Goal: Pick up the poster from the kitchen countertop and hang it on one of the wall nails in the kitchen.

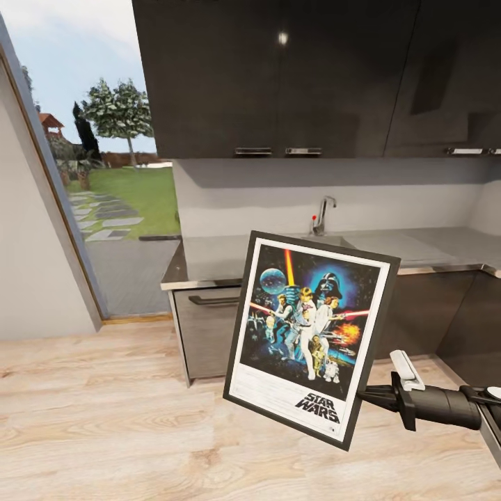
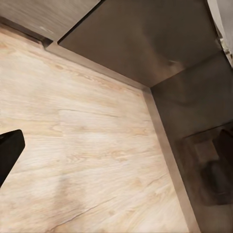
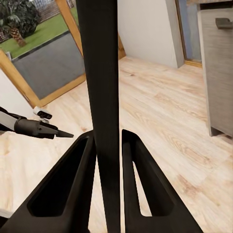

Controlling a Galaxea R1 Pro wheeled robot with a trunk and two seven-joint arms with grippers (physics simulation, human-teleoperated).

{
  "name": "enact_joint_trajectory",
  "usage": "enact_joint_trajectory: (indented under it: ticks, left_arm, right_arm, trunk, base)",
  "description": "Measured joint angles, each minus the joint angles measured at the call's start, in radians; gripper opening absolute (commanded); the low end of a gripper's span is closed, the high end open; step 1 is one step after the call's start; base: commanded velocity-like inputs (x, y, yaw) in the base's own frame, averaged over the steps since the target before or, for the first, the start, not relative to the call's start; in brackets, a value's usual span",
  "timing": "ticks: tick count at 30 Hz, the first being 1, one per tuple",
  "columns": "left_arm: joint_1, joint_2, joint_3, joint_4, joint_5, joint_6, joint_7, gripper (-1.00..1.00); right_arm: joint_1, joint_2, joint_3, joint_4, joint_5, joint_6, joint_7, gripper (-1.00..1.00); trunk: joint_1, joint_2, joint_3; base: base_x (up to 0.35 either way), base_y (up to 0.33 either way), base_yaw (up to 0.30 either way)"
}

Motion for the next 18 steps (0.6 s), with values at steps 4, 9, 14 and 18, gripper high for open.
enact_joint_trajectory:
  ticks: [4, 9, 14, 18]
  left_arm:
    - [0.0, 0.0, 0.0, 0.0, 0.002, 0.0, 0.026, 1.0]
    - [0.0, 0.0, 0.01, -0.001, 0.046, 0.0, 0.109, 1.0]
    - [0.0, -0.007, 0.006, -0.01, 0.098, 0.047, 0.231, 1.0]
    - [0.0, -0.02, 0.007, -0.049, 0.111, 0.15, 0.292, 1.0]
  right_arm:
    - [0.0, 0.0, 0.0, 0.0, 0.0, 0.0, 0.0, -1.0]
    - [0.0, 0.0, 0.0, 0.0, -0.001, 0.0, 0.001, -1.0]
    - [0.0, 0.0, 0.0, -0.001, -0.001, 0.0, 0.001, -1.0]
    - [0.0, 0.0, -0.001, -0.001, -0.002, 0.0, 0.001, -1.0]
  trunk:
    - [-0.015, 0.028, 0.013]
    - [-0.035, 0.063, 0.028]
    - [-0.054, 0.098, 0.044]
    - [-0.069, 0.126, 0.057]
  base:
    - [0.0, 0.0, 0.0]
    - [0.0, 0.0, 0.0]
    - [0.0, 0.0, 0.0]
    - [0.0, 0.0, 0.0]
